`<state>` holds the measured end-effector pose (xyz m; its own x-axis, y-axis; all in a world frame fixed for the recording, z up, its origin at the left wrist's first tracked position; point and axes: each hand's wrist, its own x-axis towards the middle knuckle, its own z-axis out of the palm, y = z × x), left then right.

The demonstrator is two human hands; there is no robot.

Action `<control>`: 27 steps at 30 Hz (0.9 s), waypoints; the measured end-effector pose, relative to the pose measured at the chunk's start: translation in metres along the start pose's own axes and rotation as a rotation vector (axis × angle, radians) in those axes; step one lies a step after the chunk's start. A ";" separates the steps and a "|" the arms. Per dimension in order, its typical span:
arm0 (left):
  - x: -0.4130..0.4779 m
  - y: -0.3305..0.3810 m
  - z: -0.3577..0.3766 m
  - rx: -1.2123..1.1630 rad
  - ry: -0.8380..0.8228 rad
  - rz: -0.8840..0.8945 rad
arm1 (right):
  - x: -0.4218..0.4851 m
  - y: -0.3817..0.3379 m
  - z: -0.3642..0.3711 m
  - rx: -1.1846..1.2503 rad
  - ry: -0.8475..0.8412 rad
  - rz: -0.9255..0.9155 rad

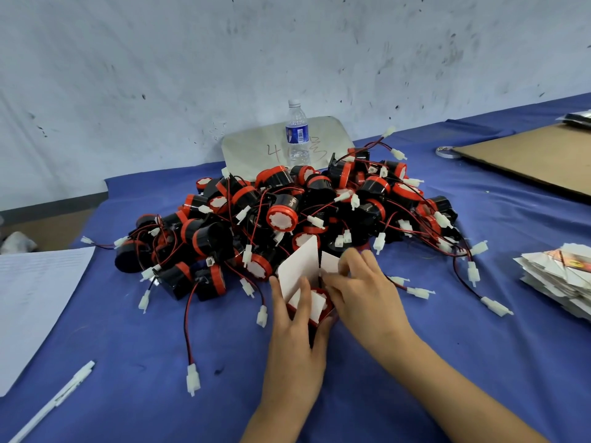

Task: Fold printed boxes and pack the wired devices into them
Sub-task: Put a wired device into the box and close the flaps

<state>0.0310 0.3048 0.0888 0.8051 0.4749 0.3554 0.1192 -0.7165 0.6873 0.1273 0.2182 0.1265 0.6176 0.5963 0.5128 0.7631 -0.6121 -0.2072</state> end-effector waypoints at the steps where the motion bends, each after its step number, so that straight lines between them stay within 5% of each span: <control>1: 0.000 0.001 0.000 0.008 -0.001 -0.005 | -0.001 0.001 -0.001 0.019 0.052 -0.016; 6: -0.001 0.005 -0.005 0.099 0.031 0.051 | -0.004 0.002 -0.001 0.115 -0.187 -0.083; 11: 0.001 0.001 -0.004 0.147 0.237 0.145 | -0.006 0.000 -0.001 0.130 -0.237 -0.088; 16: 0.000 0.006 -0.005 0.254 0.254 0.020 | -0.012 -0.006 0.004 0.088 -0.086 -0.174; 23: 0.000 0.001 -0.012 0.253 0.142 0.081 | -0.015 -0.012 0.012 0.220 -0.109 -0.137; 27: 0.001 0.001 -0.012 0.226 0.117 0.085 | -0.015 -0.017 0.006 0.218 0.024 -0.184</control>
<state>0.0247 0.3107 0.0971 0.7465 0.4549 0.4856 0.1918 -0.8459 0.4976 0.1061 0.2230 0.1172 0.4621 0.6731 0.5775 0.8865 -0.3669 -0.2818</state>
